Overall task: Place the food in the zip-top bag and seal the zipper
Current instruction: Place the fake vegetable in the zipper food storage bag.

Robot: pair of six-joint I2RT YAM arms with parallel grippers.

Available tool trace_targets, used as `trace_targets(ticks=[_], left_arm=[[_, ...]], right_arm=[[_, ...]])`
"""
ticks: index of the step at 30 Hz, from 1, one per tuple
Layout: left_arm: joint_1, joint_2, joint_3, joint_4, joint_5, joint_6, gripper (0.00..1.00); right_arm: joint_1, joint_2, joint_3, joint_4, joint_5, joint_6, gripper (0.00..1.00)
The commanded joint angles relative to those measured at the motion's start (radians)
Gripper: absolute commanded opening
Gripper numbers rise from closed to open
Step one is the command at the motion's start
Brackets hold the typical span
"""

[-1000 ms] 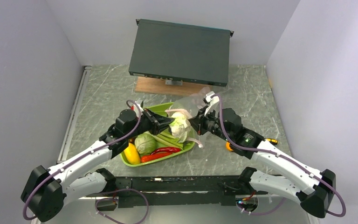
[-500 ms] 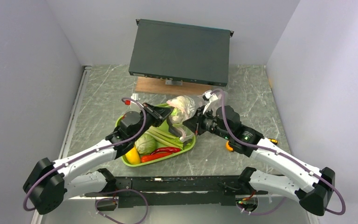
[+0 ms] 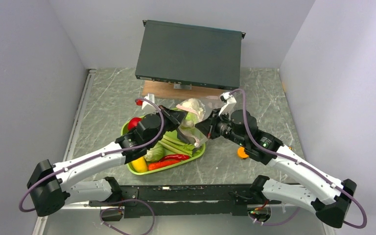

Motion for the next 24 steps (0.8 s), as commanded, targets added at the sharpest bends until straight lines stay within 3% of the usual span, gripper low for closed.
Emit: trace_targets(ticks=[1,4,10,17,20,22,24], left_arm=[[-0.003,-0.052,-0.063,-0.011,-0.118,-0.023,0.00],[-0.005,-0.074,-0.164,0.252,-0.085,0.016,0.00],[-0.005,-0.074,-0.102,0.251,-0.010,0.070,0.00],[-0.038,-0.008,-0.013,0.127,-0.006,0.134,0.00],[-0.070,0.049,0.128,-0.125,-0.071,0.183,0.00],[-0.088,0.080,0.198,-0.272,-0.095,0.196,0.08],[-0.091,0.081,0.204,-0.254,-0.071,0.234,0.34]], right_arm=[[0.007,-0.038,0.037,0.051,-0.006,0.071,0.00],[0.006,-0.046,0.013,0.089,-0.036,0.113,0.00],[0.007,-0.047,-0.008,0.105,-0.049,0.148,0.00],[0.006,-0.001,0.020,0.121,-0.099,0.151,0.00],[0.008,0.009,0.022,0.130,-0.090,0.167,0.00],[0.007,0.010,0.029,0.125,-0.067,0.171,0.00],[0.005,0.002,0.035,0.116,-0.039,0.174,0.00]])
